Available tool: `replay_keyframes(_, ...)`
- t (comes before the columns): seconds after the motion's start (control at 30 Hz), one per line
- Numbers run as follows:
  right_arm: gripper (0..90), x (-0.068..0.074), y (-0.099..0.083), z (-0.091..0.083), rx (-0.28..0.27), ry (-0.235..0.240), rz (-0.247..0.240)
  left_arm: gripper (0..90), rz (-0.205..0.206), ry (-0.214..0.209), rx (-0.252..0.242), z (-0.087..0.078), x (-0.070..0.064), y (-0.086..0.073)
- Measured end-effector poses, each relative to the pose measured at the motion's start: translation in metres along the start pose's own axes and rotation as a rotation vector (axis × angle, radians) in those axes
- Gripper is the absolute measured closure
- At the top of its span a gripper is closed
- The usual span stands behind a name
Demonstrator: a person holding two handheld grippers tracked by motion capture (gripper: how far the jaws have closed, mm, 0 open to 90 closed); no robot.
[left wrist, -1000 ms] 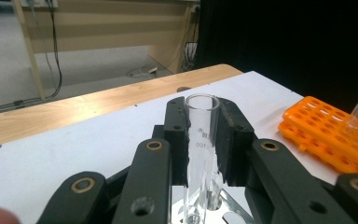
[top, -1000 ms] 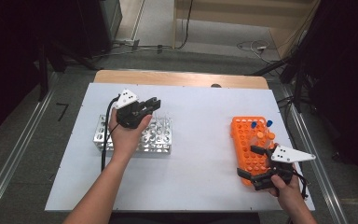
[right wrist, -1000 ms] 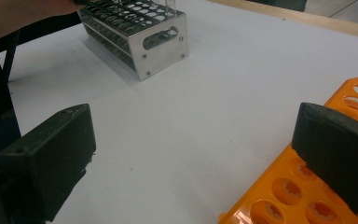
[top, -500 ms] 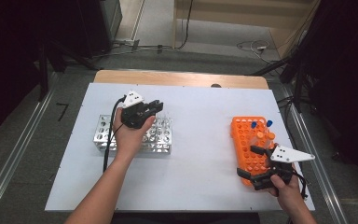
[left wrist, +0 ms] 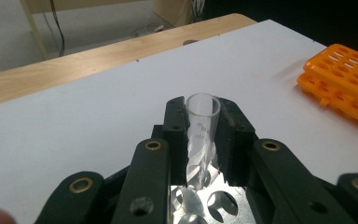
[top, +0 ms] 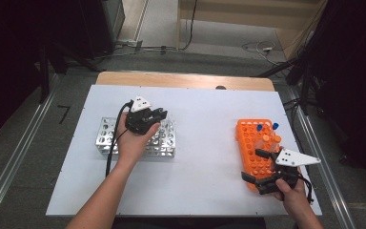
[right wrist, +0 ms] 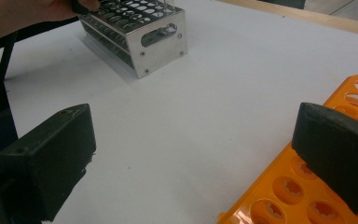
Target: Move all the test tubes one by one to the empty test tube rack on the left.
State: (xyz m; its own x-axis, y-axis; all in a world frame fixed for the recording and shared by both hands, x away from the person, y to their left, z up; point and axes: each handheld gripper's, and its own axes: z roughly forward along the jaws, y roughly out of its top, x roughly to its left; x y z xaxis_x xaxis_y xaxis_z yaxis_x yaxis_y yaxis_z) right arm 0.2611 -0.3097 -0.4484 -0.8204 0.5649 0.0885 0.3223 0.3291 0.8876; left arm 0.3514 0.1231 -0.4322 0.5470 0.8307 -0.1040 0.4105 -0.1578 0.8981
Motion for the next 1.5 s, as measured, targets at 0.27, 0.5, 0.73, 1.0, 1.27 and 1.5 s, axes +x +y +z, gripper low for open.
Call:
replay_keyframes(0.27,0.0,-0.002,0.000,-0.002,-0.004,-0.004,0.006,70.2,-0.057,-0.054,0.017,0.000,0.003,-0.001)
replay_keyframes(0.5,0.0,-0.004,0.001,-0.005,-0.016,-0.009,0.009,53.3,-0.091,-0.069,-0.051,-0.010,0.001,0.000)
replay_keyframes(0.73,0.0,-0.010,0.000,-0.010,-0.027,-0.032,0.023,28.2,-0.080,-0.093,-0.090,-0.027,-0.008,-0.005)
replay_keyframes(1.0,0.0,-0.016,-0.001,-0.014,-0.033,-0.053,0.033,6.5,-0.055,-0.164,-0.153,-0.054,-0.024,-0.014)
replay_keyframes(1.27,0.6,-0.026,-0.003,-0.020,-0.046,-0.087,0.061,0.0,-0.040,-0.185,-0.197,-0.080,-0.037,-0.026)
replay_keyframes(1.5,2.8,-0.037,-0.005,-0.029,-0.062,-0.119,0.076,0.0,-0.039,-0.183,-0.201,-0.091,-0.040,-0.035)
